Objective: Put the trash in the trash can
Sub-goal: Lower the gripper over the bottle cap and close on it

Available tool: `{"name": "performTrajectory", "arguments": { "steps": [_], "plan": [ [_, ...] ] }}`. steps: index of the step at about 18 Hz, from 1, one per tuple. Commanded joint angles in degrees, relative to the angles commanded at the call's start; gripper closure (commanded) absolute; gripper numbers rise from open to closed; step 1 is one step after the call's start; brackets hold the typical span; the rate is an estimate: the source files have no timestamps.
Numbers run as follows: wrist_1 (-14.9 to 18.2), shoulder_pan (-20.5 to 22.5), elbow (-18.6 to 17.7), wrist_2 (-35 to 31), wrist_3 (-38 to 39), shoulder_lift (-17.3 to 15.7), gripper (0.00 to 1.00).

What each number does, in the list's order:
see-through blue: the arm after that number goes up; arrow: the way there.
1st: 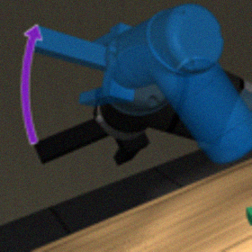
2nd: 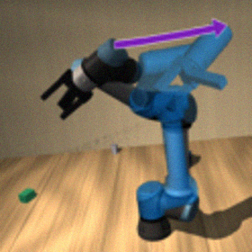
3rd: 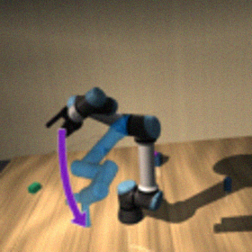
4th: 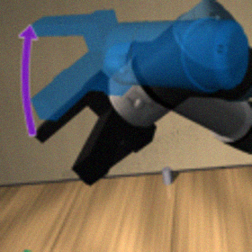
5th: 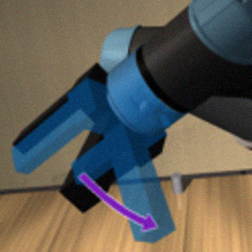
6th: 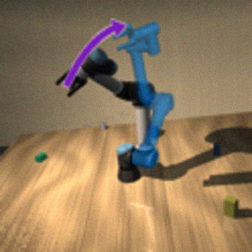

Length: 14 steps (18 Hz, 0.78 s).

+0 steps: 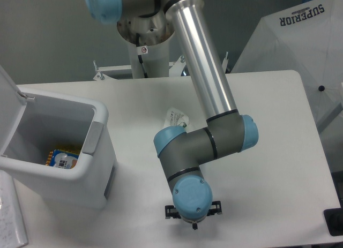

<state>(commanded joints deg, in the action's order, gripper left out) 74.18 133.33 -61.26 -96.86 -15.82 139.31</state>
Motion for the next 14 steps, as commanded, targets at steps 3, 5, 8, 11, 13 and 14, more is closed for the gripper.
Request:
{"name": "performTrajectory", "arguments": {
  "steps": [3,5,8,11,13,14],
  "plan": [
    [0.18,-0.09,-0.27,0.09,-0.09,0.09,0.38],
    [0.18,-0.09,-0.27,0.09,-0.18,0.09,0.57],
    [0.17,-0.09,-0.18,0.09,-0.27,-0.17,0.81],
    [0.0,-0.09,-0.18,0.0,-0.27,-0.35,0.98],
    [0.0,-0.09,0.26,0.09,-0.35,-0.7,1.0],
    [-0.09,-0.09,0.26,0.09,-0.35,-0.96,1.0]
  ]
}}
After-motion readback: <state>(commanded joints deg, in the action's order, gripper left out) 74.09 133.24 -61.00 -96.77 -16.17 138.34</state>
